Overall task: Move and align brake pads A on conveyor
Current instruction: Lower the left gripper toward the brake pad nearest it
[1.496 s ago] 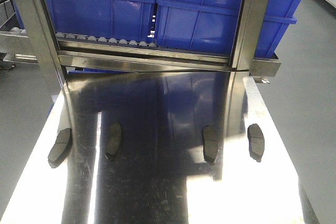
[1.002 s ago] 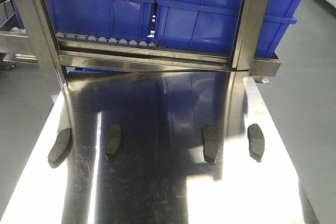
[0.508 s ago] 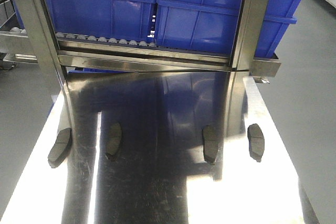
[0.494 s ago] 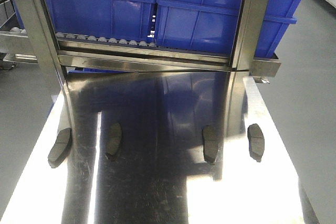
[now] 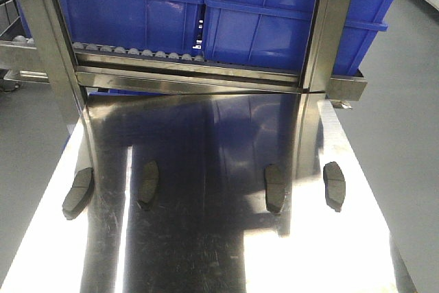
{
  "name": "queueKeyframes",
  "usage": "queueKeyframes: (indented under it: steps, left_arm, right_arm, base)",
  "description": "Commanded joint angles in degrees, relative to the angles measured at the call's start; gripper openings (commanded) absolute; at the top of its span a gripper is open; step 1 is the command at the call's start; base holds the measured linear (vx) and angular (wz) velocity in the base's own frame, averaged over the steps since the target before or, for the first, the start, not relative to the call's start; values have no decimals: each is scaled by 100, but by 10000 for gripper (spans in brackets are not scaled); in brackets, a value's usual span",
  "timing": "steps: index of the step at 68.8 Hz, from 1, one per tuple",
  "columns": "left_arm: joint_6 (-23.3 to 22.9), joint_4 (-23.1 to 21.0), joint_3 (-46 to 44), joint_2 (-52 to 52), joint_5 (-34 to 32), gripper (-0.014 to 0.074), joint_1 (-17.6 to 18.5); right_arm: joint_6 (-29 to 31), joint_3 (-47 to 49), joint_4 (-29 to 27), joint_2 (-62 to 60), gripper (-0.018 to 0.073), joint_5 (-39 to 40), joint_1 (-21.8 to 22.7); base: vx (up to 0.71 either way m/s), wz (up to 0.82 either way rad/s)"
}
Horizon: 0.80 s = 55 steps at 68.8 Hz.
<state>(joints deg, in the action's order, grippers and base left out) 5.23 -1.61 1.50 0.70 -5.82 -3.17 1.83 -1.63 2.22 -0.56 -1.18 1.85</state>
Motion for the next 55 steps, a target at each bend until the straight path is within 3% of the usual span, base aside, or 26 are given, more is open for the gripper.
queueKeyframes:
  steps: [1, 9, 17, 35, 47, 55]
  left_arm:
    - [-30, -236, -152, 75, -837, -6, 34]
    - [-25, -708, -627, -147, -647, -6, 34]
    - [-13, -751, -1364, -863, -224, -6, 34]
    - [142, -563, -3220, -3020, 2327, -6, 34]
    - [228, -559, -3835, -4107, 3887, -6, 34]
    - [228, -559, -3893, -4493, 4430, -6, 34]
  right_arm:
    - [24, -64, 10, -70, -12, 415, 34]
    - [24, -64, 10, -70, -12, 415, 34]
    - [24, -64, 10, -70, -12, 415, 34]
    - [24, -64, 10, -70, -12, 415, 34]
    - [24, -64, 10, -70, -12, 415, 34]
    - [24, -64, 10, -70, -12, 415, 34]
  base:
    - [0, 0]
    - [0, 0]
    - [0, 0]
    - [0, 0]
    - [0, 0]
    - [0, 0]
